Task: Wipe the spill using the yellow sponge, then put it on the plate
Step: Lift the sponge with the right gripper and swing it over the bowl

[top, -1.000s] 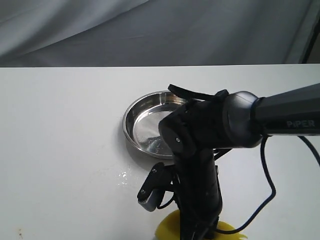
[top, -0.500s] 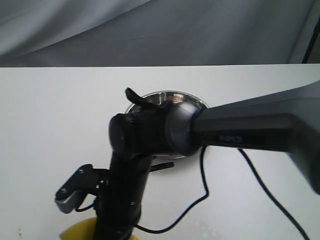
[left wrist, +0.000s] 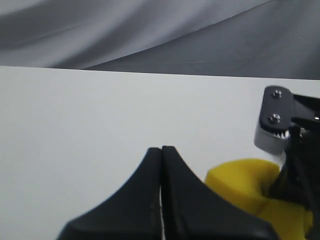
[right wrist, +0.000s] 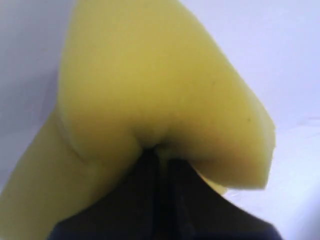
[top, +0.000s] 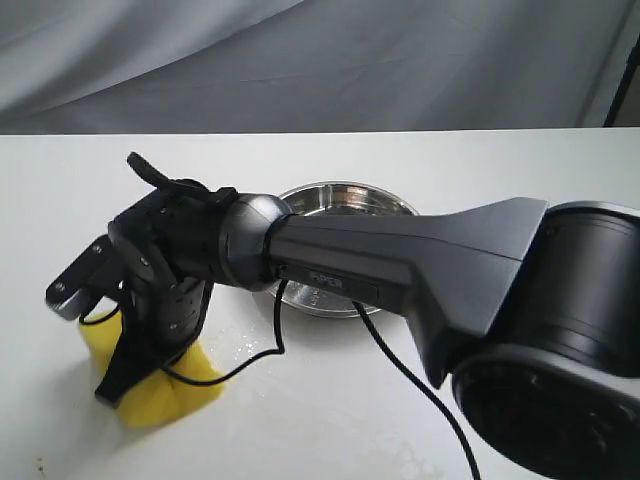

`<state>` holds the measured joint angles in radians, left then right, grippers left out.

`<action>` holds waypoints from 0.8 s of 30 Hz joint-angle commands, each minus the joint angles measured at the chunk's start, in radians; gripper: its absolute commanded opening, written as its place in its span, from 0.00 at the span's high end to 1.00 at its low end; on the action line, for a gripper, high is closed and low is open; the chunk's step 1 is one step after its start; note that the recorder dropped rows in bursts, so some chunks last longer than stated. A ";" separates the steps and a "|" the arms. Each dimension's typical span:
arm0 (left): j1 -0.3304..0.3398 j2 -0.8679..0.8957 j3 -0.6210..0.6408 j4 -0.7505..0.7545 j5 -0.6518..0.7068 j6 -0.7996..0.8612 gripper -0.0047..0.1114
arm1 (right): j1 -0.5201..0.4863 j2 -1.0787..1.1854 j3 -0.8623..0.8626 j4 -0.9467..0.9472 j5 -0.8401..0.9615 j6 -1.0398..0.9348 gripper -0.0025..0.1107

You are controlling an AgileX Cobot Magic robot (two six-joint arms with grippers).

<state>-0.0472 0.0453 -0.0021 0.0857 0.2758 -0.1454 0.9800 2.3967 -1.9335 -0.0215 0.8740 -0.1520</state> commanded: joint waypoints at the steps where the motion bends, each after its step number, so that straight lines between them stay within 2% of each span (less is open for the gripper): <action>1: 0.001 0.003 0.002 0.005 -0.013 -0.007 0.96 | -0.053 0.036 -0.055 -0.176 -0.080 0.115 0.98; 11: 0.001 0.003 0.002 0.005 -0.013 -0.007 0.96 | -0.062 -0.017 -0.127 0.008 -0.060 0.003 0.98; 15: 0.001 0.003 0.002 0.005 -0.013 -0.007 0.96 | -0.063 -0.113 -0.127 -0.006 -0.032 -0.033 0.98; 20: 0.001 0.003 0.002 0.005 -0.013 -0.007 0.96 | -0.074 -0.256 -0.127 -0.130 0.031 -0.035 0.98; 24: 0.001 0.003 0.002 0.005 -0.013 -0.007 0.96 | -0.159 -0.340 -0.127 -0.113 0.149 -0.032 0.98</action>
<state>-0.0472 0.0453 -0.0021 0.0857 0.2758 -0.1454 0.8670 2.0873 -2.0551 -0.1310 0.9624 -0.1794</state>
